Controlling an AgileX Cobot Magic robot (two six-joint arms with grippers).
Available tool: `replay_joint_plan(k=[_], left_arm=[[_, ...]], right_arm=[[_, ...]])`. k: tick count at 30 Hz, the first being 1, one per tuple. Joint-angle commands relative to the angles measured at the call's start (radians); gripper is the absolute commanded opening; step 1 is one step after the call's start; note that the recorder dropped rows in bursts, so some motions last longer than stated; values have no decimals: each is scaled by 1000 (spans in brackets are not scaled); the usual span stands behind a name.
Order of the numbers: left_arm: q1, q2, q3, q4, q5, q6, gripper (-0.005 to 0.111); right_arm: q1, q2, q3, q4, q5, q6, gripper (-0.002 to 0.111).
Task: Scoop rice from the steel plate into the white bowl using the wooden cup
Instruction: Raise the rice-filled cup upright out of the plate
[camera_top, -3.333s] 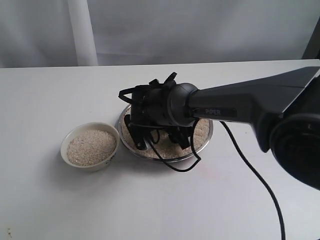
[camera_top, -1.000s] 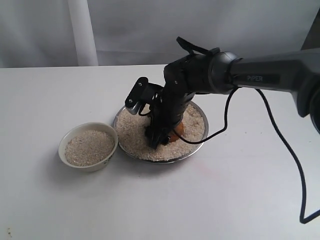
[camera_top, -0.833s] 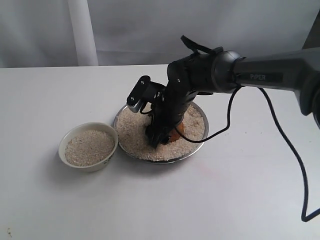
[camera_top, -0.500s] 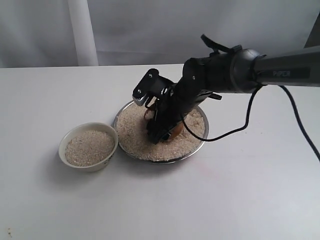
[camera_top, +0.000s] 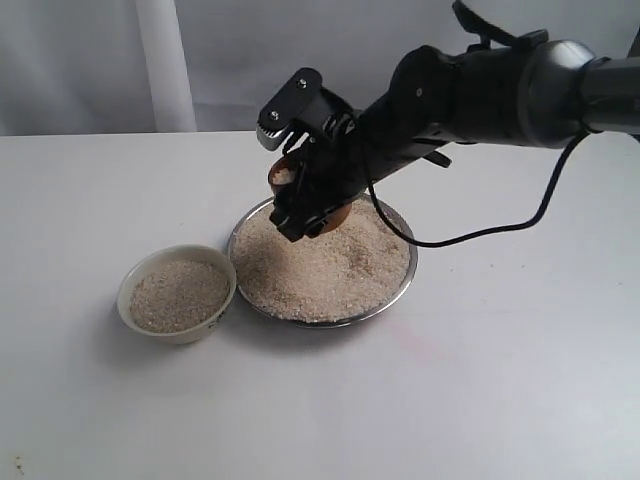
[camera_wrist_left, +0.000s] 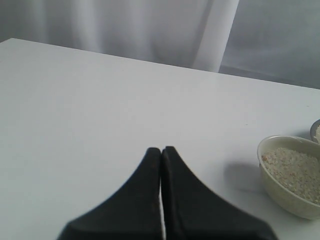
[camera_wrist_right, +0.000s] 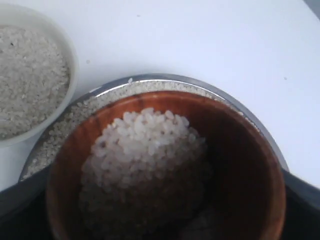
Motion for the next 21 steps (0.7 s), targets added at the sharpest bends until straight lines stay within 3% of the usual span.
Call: replay_joint_plan(k=[1,13,21], left_arm=[[-5,-2,-4,-6,-6,-1,0],[-5,-2,-4,-6,-6,-1,0],[-5,-2,-4,-6,-6,-1,0]], right_arm=[[1,-25,6,12,-8,-13,0],[73,-28,-8,-134,16,-13,0],[172,-15,-190,-399,157,111,0]])
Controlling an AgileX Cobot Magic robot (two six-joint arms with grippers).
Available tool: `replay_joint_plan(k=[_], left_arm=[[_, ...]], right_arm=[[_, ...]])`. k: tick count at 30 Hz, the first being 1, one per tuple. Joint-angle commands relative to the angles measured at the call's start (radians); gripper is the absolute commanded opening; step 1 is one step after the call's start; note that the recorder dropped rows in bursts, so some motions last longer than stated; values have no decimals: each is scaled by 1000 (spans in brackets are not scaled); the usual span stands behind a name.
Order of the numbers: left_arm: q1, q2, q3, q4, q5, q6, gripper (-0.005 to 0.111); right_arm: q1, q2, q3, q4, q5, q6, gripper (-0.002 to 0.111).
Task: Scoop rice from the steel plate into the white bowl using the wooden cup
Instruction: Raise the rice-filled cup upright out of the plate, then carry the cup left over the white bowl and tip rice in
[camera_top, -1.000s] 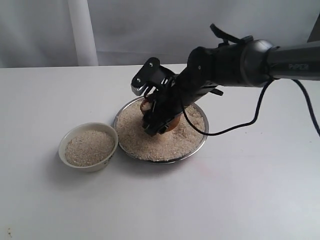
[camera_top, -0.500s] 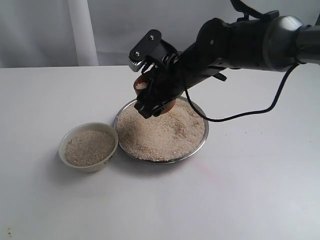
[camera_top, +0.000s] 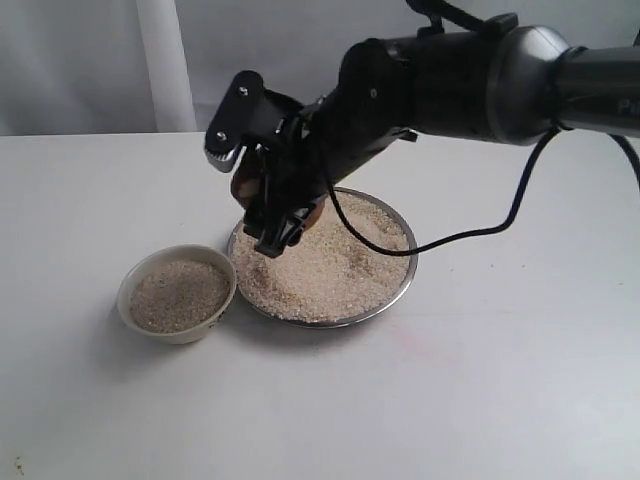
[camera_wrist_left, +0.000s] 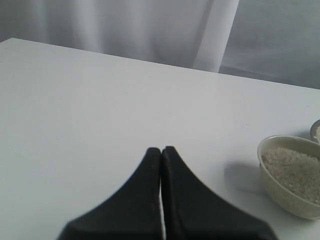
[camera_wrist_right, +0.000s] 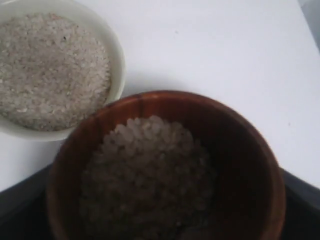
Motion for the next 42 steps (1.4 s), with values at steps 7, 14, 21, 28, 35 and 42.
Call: replay_joint_plan(k=[7,14,21,28,35,42], left_arm=[[-5,-2,-4,-6,-6,-1,0],[-5,-2,-4,-6,-6,-1,0],[-5,-2,-4,-6,-6,-1,0],[-5,-2,-4,-6,-6,-1,0],[-5,-2,-4,-6,-6,-1,0],[-5,-2,-4,-6,-6,-1,0]], right_arm=[[174,108,-348,-456,249,148,0],[267,227,-417,-665,265,148,0],[299,289,-417,-785,269,148,0],[319,320,-417,-899,280,148,0],[346,362,-417,-1005,322,144,0],[363,386,-417,-1103,329,142,0]])
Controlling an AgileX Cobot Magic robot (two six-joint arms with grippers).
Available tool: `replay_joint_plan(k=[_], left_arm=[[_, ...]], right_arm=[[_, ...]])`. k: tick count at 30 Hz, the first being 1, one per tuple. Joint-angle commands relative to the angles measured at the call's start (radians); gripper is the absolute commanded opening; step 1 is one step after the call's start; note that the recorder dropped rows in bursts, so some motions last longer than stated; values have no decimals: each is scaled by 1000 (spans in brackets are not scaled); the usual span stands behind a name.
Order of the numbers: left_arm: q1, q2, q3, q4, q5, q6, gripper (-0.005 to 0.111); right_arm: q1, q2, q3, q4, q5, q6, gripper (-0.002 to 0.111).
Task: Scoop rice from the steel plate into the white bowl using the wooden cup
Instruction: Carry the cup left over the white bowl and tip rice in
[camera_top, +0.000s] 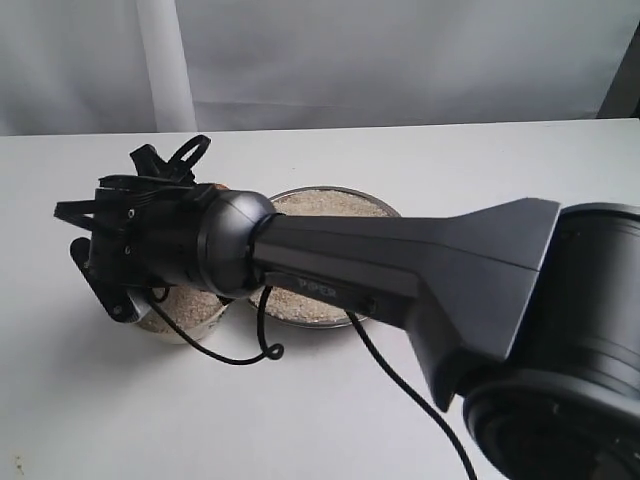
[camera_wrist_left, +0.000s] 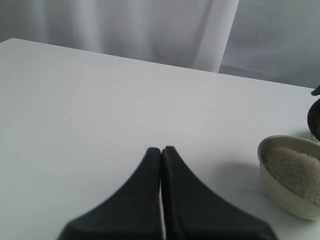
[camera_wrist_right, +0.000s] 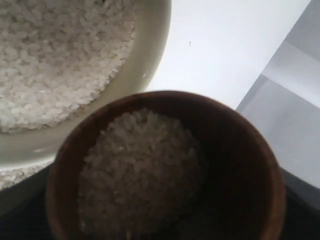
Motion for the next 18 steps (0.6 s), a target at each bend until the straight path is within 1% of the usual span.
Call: replay_joint_plan(k=[1,12,18], left_arm=[[-5,-2,-4,-6,-6,-1,0],[-5,-2,-4,-6,-6,-1,0],[-5,-2,-4,-6,-6,-1,0]], right_arm=[[11,7,-11,-78,16,-1,0],[12,55,-11,-259,60,-1,0],[13,57,-11,-307,71,-3,0]])
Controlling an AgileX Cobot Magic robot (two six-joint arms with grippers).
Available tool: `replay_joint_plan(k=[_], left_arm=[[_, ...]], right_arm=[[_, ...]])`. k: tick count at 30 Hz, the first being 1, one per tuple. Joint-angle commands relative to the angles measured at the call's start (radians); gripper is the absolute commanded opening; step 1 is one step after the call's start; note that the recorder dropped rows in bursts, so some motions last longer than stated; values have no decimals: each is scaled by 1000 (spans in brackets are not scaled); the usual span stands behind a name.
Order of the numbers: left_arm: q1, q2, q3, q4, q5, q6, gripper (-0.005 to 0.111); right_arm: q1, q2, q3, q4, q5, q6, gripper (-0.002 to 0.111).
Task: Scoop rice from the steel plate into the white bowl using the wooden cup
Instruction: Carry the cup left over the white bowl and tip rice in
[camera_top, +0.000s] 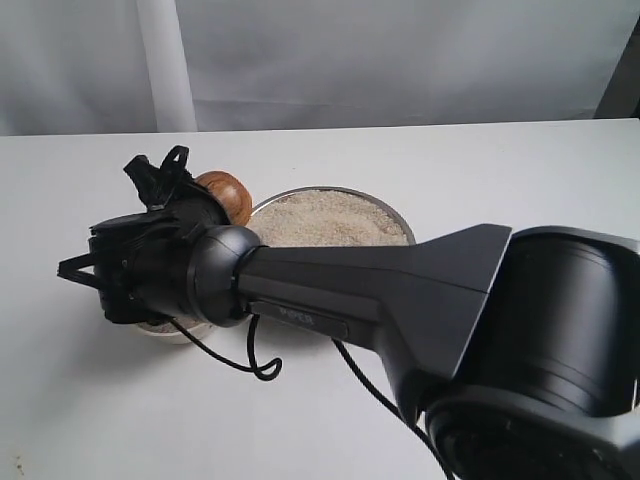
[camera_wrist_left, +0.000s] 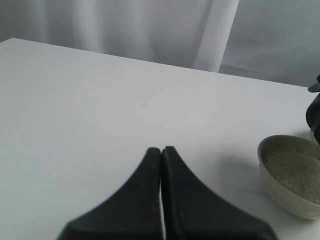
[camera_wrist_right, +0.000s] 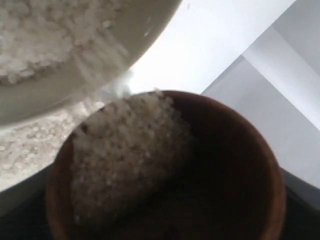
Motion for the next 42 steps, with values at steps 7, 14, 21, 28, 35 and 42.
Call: replay_joint_plan(k=[7,14,21,28,35,42], left_arm=[[-5,-2,-4,-6,-6,-1,0],[-5,-2,-4,-6,-6,-1,0],[-5,-2,-4,-6,-6,-1,0],[-5,-2,-4,-6,-6,-1,0],[-5,-2,-4,-6,-6,-1,0],[-5,-2,-4,-6,-6,-1,0]], right_arm=[[34,-8,-11,-69,53,-17,0],[50,-8,-11,-113,87,-19,0],[63,-8,-11,-180,89,-28,0],[63,-8,-11,-232,111,-32,0],[63,-8,-11,-252,111,-34,0],[82,-8,-11,-297,111,-34,0]])
